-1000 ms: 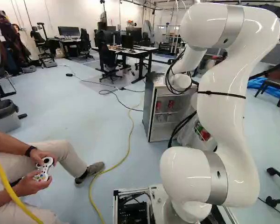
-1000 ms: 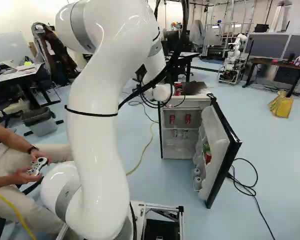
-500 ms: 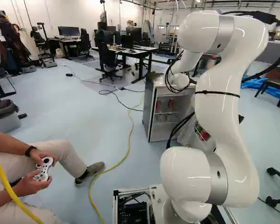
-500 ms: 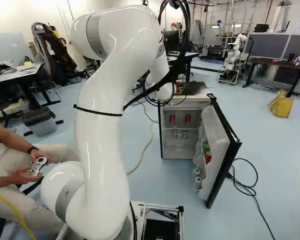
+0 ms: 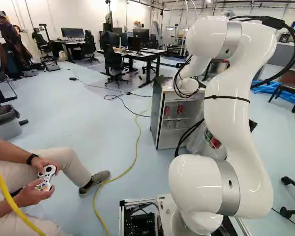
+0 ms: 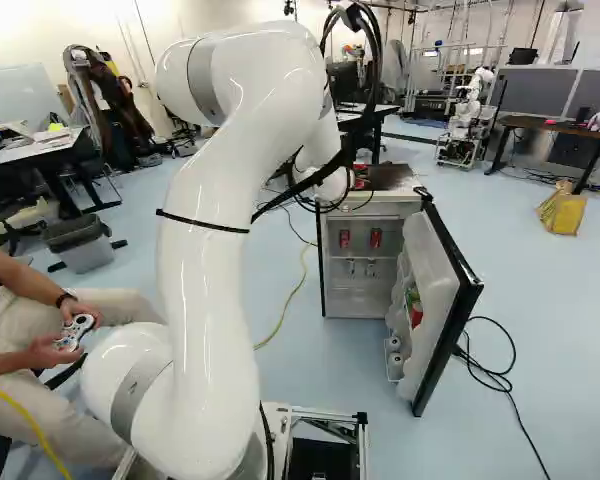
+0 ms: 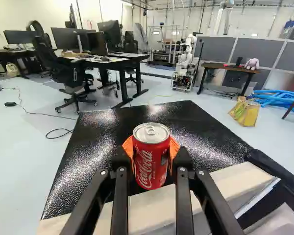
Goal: Grab a drink from the fridge
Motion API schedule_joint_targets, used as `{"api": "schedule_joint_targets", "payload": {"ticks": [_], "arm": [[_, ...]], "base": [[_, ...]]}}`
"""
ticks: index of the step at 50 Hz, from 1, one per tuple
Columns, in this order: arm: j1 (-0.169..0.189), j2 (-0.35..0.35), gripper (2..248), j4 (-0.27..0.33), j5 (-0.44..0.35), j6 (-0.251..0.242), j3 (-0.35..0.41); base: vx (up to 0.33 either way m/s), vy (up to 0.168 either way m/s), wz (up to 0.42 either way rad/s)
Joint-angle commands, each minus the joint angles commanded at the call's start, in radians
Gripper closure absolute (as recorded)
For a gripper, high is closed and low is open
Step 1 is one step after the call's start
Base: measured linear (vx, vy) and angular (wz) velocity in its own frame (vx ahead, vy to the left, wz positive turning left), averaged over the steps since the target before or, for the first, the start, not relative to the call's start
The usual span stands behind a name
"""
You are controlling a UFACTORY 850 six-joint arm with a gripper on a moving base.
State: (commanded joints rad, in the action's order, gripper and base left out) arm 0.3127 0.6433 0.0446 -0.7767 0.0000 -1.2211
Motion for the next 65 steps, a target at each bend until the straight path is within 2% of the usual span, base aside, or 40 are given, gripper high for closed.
{"api": "schedule_joint_targets", "payload": {"ticks": [25,26,30,31,36,37,41,42,46,47,51,52,65], "arm": [[0.000,0.010,160,0.000,0.000,0.000,-0.001],[0.000,0.010,150,0.000,0.000,0.000,-0.001],[0.000,0.010,150,0.000,0.000,0.000,-0.001],[0.000,0.010,118,0.000,0.000,0.000,-0.001],[0.000,0.010,118,0.000,0.000,0.000,-0.001],[0.000,0.010,84,0.000,0.000,0.000,-0.001],[0.000,0.009,84,0.000,0.000,0.000,0.001],[0.000,0.007,48,0.000,0.000,0.000,0.003],[0.001,-0.003,48,0.000,0.000,0.000,0.017],[0.002,-0.006,12,0.000,0.000,0.000,0.021],[0.003,-0.023,12,0.000,0.000,0.000,0.043],[0.003,-0.027,3,0.000,0.000,0.000,0.049],[0.017,-0.084,3,0.000,0.000,0.000,0.120]], "base": [[0.000,0.000,0.000],[0.000,0.000,0.000],[0.000,0.000,0.000],[0.000,0.000,0.000],[0.000,0.000,0.000],[0.000,0.000,0.000],[0.000,0.000,0.000],[0.000,0.000,0.000],[0.000,0.000,0.000],[0.000,0.000,0.000],[0.000,0.000,0.000],[0.000,0.000,0.000],[0.000,0.000,0.000]]}}
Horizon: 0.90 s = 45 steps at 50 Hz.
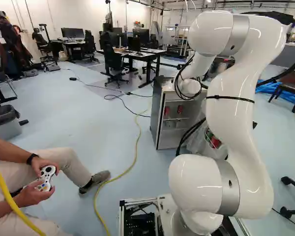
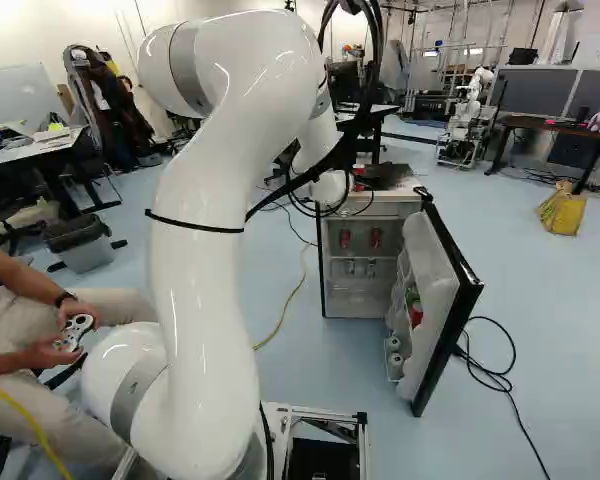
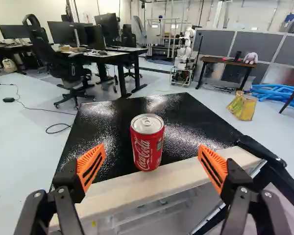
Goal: Grab a drink from the fridge
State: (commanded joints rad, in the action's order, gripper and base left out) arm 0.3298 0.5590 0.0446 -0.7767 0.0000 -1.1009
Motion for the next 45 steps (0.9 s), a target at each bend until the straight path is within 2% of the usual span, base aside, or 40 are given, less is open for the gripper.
{"api": "schedule_joint_targets", "payload": {"ticks": [13,21,31,45], "arm": [[0.031,-0.054,3,0.000,0.002,0.000,0.043],[0.053,-0.081,3,-0.019,0.029,0.000,0.057],[0.081,-0.106,3,-0.083,0.092,0.000,0.067],[0.121,-0.133,3,-0.201,0.186,0.000,0.066]], "base": [[0.000,0.000,0.000],[0.000,0.000,0.000],[0.000,0.000,0.000],[0.000,0.000,0.000]]}}
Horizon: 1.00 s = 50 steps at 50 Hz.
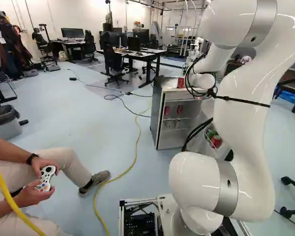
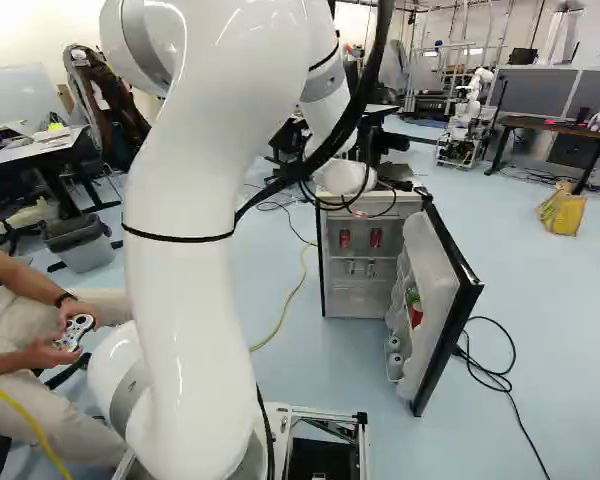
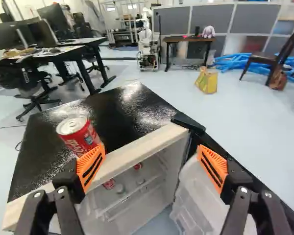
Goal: Grab a drink from the fridge
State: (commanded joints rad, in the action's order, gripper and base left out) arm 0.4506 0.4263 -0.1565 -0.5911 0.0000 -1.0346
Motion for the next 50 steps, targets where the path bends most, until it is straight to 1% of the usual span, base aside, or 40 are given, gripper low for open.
{"api": "schedule_joint_targets", "payload": {"ticks": [11,19,28,50], "arm": [[0.031,-0.016,3,-0.092,0.069,0.000,-0.006],[0.054,-0.026,3,-0.135,0.103,0.000,-0.013],[0.080,-0.036,3,-0.147,0.122,0.000,-0.023],[0.141,-0.052,3,-0.149,0.157,0.000,-0.055]], "base": [[0.000,0.000,0.000],[0.000,0.000,0.000],[0.000,0.000,0.000],[0.000,0.000,0.000]]}}
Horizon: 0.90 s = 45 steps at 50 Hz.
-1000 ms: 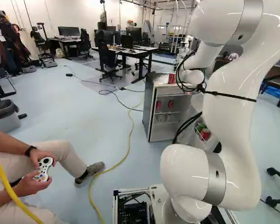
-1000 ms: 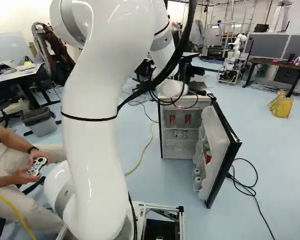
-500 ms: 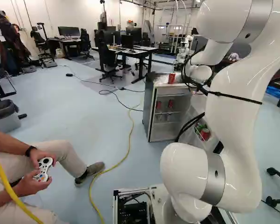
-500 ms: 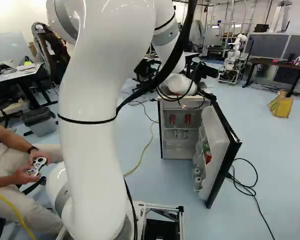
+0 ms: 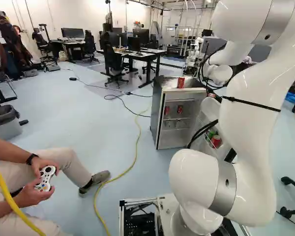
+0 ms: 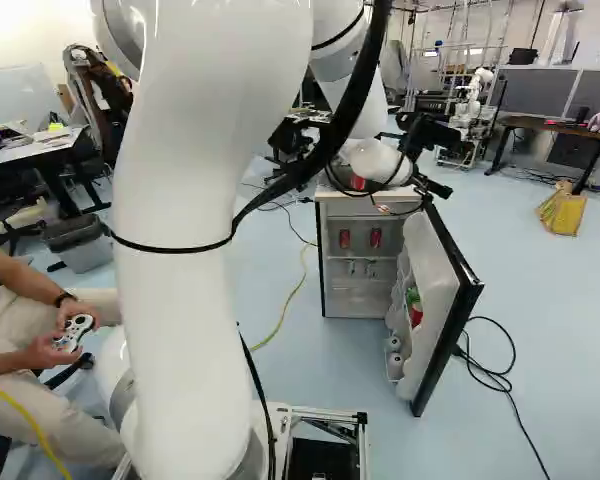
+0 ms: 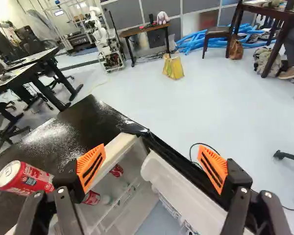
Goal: Grab a drink from the fridge
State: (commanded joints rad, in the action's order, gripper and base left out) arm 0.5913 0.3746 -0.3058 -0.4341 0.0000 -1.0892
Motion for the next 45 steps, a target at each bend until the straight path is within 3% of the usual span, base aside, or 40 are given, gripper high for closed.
{"api": "schedule_joint_targets", "payload": {"ticks": [45], "arm": [[0.122,0.059,3,0.000,0.151,0.000,-0.087]], "base": [[0.000,0.000,0.000]]}}
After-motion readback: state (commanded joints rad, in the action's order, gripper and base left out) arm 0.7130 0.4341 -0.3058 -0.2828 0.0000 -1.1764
